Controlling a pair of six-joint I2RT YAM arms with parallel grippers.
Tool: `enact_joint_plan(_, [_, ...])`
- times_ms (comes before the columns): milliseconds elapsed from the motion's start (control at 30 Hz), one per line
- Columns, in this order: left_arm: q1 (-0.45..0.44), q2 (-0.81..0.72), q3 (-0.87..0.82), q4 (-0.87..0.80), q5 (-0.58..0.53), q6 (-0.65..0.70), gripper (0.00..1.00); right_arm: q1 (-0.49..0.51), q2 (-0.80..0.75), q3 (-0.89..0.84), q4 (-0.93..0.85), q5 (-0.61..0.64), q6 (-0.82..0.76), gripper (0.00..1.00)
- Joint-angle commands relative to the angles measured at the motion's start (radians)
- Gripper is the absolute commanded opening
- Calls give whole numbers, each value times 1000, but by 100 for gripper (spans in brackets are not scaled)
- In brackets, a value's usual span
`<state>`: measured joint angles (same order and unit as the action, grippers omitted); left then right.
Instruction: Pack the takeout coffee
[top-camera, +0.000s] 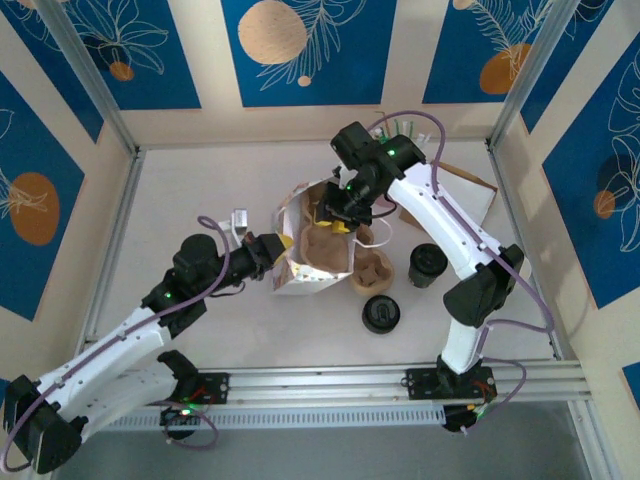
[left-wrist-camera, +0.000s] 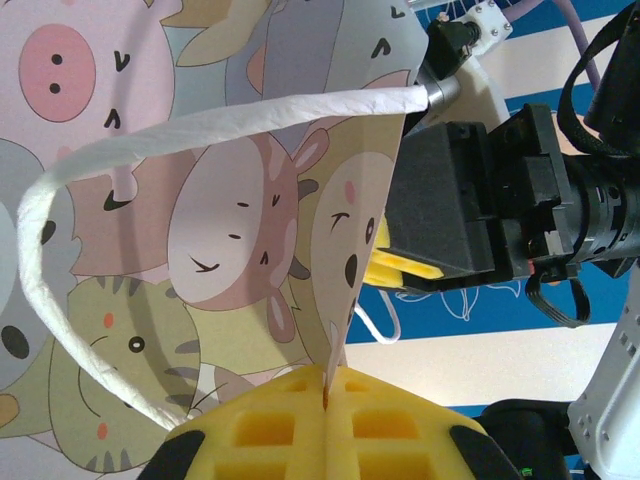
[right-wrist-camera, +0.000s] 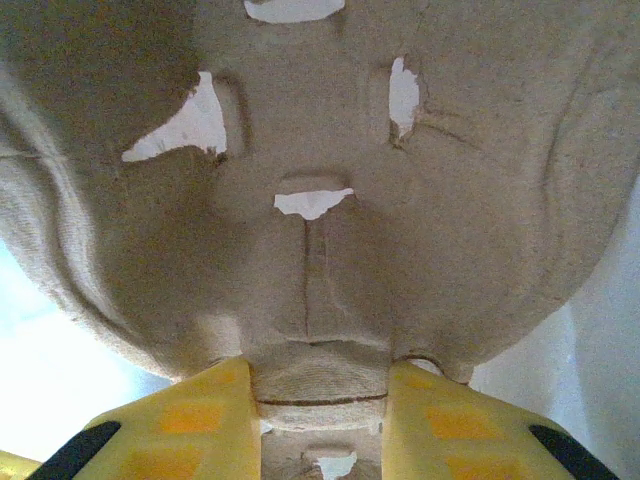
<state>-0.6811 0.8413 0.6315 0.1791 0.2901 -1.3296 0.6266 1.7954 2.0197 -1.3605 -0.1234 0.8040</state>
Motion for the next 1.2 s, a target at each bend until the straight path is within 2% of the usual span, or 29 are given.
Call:
enact_joint_plan(0, [12, -13, -14, 13, 53, -3, 1, -17, 19, 44, -12, 3, -4, 30])
enact_joint_plan(367, [23, -10, -16, 35, 77, -5, 1, -30, 39, 73, -24, -3, -18, 30])
enact_joint_plan(500, [26, -10, -19, 34, 77, -3, 5, -10, 58, 72, -26, 13, -20, 30])
enact_joint_plan(600, [33, -11, -11, 30, 81, 6, 22, 13, 74, 75, -31, 33, -14, 30])
enact_joint_plan(733, [48, -28, 10, -21, 83, 26, 60, 36, 96, 102, -47, 59, -13, 30])
enact_joint_plan(833, [74, -62, 23, -73, 87, 49, 77, 53, 121, 139, -78, 79, -18, 30])
enact_joint_plan(967, [143, -118, 52, -207, 96, 106, 85, 80, 164, 218, -147, 143, -23, 29])
enact_joint_plan(1167, [335, -136, 71, -417, 183, 211, 83, 123, 227, 348, -274, 245, -28, 30])
